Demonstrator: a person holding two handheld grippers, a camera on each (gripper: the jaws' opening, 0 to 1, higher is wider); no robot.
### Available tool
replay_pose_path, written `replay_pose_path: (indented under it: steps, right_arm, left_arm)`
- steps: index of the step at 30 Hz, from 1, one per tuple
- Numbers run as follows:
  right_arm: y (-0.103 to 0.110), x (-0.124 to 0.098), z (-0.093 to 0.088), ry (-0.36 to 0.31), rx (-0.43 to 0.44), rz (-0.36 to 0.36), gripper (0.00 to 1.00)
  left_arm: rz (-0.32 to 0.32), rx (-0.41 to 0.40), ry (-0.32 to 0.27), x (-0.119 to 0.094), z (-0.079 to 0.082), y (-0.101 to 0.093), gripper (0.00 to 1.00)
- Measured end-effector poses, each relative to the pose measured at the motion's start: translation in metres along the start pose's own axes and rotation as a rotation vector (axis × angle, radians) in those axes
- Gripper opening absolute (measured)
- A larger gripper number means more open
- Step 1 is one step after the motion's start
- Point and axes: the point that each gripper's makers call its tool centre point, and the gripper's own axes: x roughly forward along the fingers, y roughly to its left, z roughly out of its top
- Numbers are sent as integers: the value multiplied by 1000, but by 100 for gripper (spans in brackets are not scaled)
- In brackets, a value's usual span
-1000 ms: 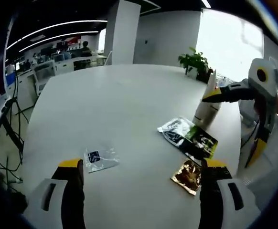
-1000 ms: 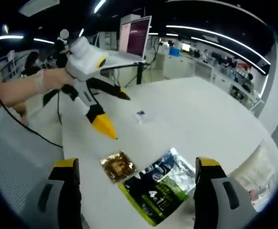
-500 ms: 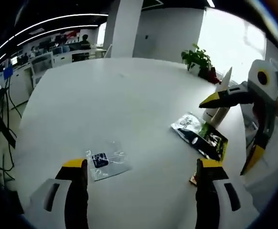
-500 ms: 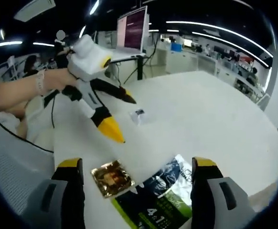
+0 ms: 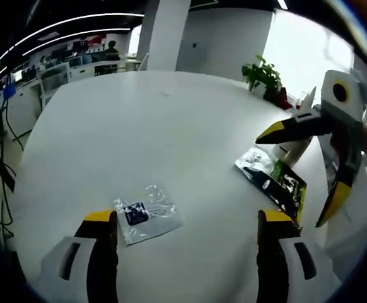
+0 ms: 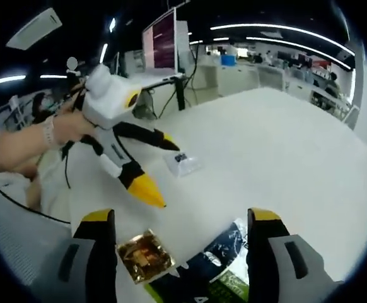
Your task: Arrange the skincare products in the storage area until every visible bottle or jar stands upright without overlapping.
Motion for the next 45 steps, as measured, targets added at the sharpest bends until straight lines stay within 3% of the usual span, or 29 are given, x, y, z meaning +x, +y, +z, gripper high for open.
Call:
replay_pose_path:
  steps: [10, 20, 26, 31, 35, 37, 41, 45]
  right_arm:
    - [-22, 18, 14, -46, 132, -9, 69]
    - [-23, 60, 15, -51, 270, 25, 56]
    - [-17, 80, 26, -83, 376, 73, 51]
    - [-15, 91, 24, -72, 396, 69, 50]
    - [-15, 93, 21, -63, 402, 66, 49]
    - [-17, 93, 21, -68, 410, 61, 48]
    - [-19, 94, 23, -76, 431, 58, 48]
    - [-17, 94, 23, -76, 432, 58, 50]
  left_arm:
    - [-12, 25, 7, 5, 0, -1, 85]
    - [-2, 44, 26, 7, -5, 2, 86]
    - [13, 91, 53, 7, -9, 4, 89]
    - [24, 73, 46, 4, -8, 7, 88]
    - [-19, 60, -33, 0, 7, 0, 87]
    - [-19, 109, -54, -1, 14, -1, 87]
    - [-48, 166, -21, 7, 8, -10, 90]
    - [-42, 168, 2, 13, 3, -10, 90]
